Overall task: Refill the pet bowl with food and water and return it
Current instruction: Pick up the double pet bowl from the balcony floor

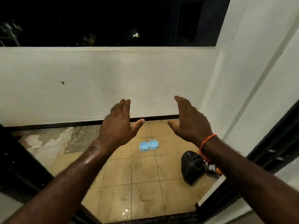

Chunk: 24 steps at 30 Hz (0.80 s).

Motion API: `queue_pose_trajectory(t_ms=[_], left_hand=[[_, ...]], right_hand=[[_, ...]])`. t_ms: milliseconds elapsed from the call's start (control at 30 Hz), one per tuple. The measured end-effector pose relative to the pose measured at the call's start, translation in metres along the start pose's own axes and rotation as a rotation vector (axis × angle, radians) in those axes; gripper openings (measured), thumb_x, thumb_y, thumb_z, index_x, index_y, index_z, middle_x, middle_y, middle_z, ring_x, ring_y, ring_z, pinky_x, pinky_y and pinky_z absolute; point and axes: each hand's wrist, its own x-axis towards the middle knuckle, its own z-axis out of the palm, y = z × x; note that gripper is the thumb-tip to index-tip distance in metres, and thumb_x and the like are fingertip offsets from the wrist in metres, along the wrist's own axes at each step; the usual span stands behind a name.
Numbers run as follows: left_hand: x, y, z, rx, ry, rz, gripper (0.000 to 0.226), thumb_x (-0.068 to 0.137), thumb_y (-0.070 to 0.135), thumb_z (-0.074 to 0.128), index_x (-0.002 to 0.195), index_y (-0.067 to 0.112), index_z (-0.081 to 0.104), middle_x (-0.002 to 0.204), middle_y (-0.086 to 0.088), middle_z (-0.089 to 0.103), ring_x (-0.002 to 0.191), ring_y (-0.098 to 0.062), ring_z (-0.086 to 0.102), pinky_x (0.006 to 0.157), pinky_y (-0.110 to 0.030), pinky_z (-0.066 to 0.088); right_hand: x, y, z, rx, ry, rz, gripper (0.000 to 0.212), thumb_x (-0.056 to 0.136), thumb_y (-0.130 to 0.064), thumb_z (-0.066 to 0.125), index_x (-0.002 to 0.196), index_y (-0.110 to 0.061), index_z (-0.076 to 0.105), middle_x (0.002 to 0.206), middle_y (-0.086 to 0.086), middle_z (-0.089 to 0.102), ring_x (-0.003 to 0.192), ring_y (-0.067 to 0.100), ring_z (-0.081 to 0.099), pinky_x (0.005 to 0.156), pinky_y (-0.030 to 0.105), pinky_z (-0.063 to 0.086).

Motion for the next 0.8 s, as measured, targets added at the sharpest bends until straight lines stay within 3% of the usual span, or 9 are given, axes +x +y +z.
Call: queue_pose_trajectory(t_ms=[167,433,633,800], left_hand=[[0.063,-0.03,0.043,-0.013,-0.055,-0.038,0.093,0.095,0.07,0.048,0.163,0.013,0.02,0.169,-0.012,0.024,0.156,-0.029,0.024,0.121,-0.043,0.031],[0.152,-0.061,0.113,0.011,-0.156,-0.067,0.092,0.095,0.069,0.048,0.162,0.012,0.021,0.168,-0.012,0.025,0.155,-0.027,0.024,0.118,-0.045,0.035],[0.221,-0.084,0.199,0.049,-0.259,-0.119,0.095,0.094,0.073,0.045,0.162,0.011,0.02,0.168,-0.012,0.025,0.154,-0.03,0.027,0.114,-0.048,0.04],[0.29,-0.111,0.285,0.028,-0.326,-0.178,0.101,0.092,0.077,0.046,0.161,0.007,0.02,0.167,-0.014,0.029,0.152,-0.031,0.031,0.113,-0.05,0.041]], right_hand=[[0.063,0.013,0.059,0.022,-0.101,0.011,0.089,0.091,-0.05,0.065,0.16,-0.021,0.018,0.163,0.001,0.032,0.131,0.026,0.056,0.09,0.041,0.055],[0.155,0.042,0.134,0.033,-0.187,0.046,0.087,0.092,-0.052,0.064,0.16,-0.021,0.019,0.163,0.002,0.032,0.131,0.027,0.054,0.092,0.04,0.053],[0.231,0.082,0.221,0.035,-0.265,0.055,0.088,0.089,-0.051,0.067,0.158,-0.017,0.025,0.159,0.006,0.039,0.132,0.03,0.053,0.098,0.044,0.051],[0.301,0.131,0.308,0.063,-0.397,0.063,0.085,0.09,-0.047,0.069,0.157,-0.016,0.027,0.162,0.007,0.034,0.139,0.03,0.044,0.106,0.045,0.044]])
